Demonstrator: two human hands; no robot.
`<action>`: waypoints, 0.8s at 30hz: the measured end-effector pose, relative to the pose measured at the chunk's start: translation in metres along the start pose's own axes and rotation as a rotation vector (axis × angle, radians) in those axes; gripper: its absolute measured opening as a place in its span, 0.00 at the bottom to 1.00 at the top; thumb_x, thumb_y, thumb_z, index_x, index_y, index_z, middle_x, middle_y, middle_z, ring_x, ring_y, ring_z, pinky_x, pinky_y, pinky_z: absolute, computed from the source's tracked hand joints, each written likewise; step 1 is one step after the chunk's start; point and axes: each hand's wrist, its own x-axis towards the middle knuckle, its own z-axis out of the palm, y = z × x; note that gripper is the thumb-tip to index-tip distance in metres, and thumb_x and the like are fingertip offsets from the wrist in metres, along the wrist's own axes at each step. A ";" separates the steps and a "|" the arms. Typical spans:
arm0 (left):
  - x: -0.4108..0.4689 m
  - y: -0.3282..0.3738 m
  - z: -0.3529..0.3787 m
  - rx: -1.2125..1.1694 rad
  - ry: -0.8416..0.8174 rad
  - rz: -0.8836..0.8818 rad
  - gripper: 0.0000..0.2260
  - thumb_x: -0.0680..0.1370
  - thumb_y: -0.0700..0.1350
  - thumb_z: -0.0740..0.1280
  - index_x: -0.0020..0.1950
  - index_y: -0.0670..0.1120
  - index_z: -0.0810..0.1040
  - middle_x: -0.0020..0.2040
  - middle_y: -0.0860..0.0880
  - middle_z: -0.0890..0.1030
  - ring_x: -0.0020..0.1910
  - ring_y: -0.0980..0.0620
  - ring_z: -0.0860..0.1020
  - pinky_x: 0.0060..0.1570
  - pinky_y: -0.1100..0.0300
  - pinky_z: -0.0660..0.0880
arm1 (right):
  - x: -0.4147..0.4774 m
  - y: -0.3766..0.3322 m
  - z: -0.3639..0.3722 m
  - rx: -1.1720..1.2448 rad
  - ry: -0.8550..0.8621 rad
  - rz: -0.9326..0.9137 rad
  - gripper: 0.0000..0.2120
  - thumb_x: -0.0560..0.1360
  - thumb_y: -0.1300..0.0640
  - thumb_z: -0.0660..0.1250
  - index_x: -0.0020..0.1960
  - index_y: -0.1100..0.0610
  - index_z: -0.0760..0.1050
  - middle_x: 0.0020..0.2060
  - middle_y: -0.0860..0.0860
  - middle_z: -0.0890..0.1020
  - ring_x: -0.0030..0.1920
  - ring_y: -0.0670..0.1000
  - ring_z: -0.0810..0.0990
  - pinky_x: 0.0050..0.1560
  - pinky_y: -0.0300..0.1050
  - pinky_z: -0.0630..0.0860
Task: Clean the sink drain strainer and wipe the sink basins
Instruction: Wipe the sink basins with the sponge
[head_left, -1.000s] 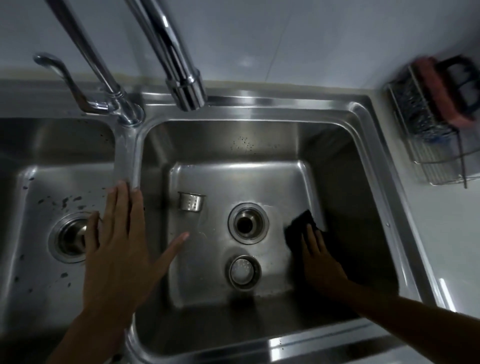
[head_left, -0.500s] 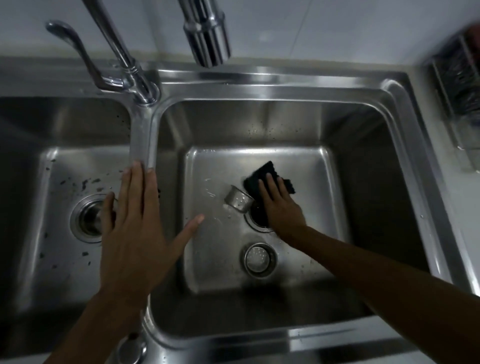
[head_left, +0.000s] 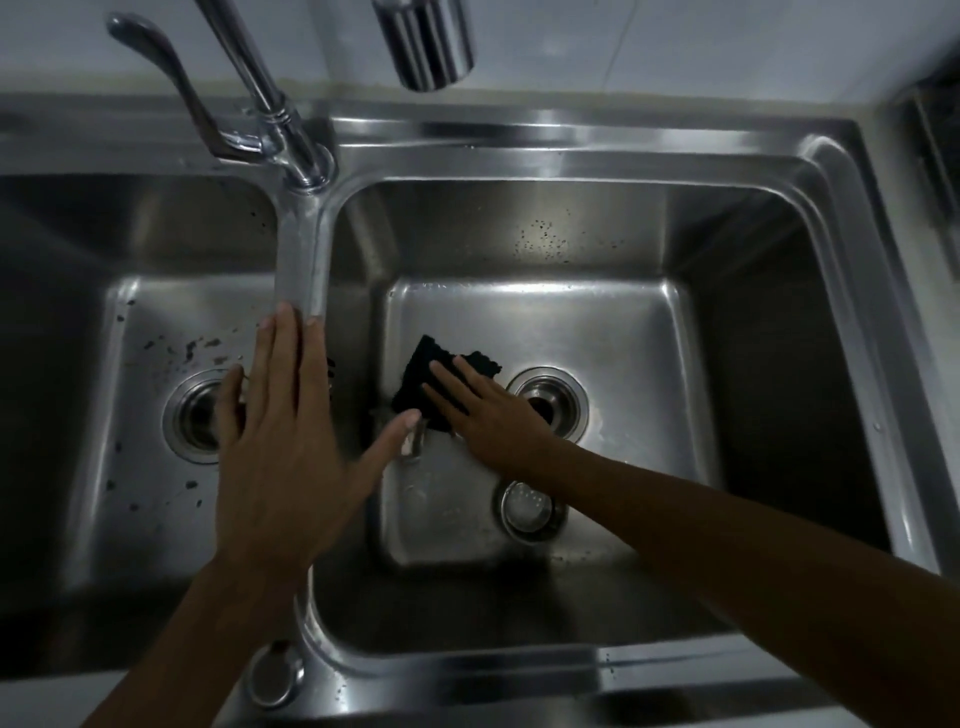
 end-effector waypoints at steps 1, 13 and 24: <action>0.000 0.000 0.000 -0.004 0.003 -0.003 0.49 0.76 0.78 0.50 0.86 0.45 0.45 0.86 0.45 0.46 0.85 0.47 0.46 0.80 0.37 0.53 | -0.003 0.001 0.001 -0.010 0.006 -0.056 0.30 0.85 0.54 0.57 0.83 0.56 0.51 0.83 0.57 0.50 0.82 0.63 0.50 0.77 0.58 0.63; 0.000 -0.002 0.003 -0.014 0.051 0.020 0.48 0.77 0.76 0.53 0.85 0.44 0.49 0.86 0.43 0.49 0.85 0.46 0.49 0.78 0.33 0.56 | -0.078 0.095 -0.028 0.024 -0.043 0.510 0.39 0.82 0.56 0.63 0.84 0.54 0.42 0.83 0.57 0.41 0.82 0.63 0.44 0.69 0.60 0.74; -0.002 0.001 -0.001 0.021 0.053 0.028 0.49 0.76 0.75 0.54 0.85 0.42 0.49 0.86 0.41 0.50 0.85 0.45 0.49 0.79 0.35 0.55 | -0.152 0.060 -0.027 0.012 -0.370 0.504 0.46 0.78 0.70 0.61 0.82 0.54 0.33 0.80 0.57 0.32 0.81 0.63 0.38 0.57 0.50 0.80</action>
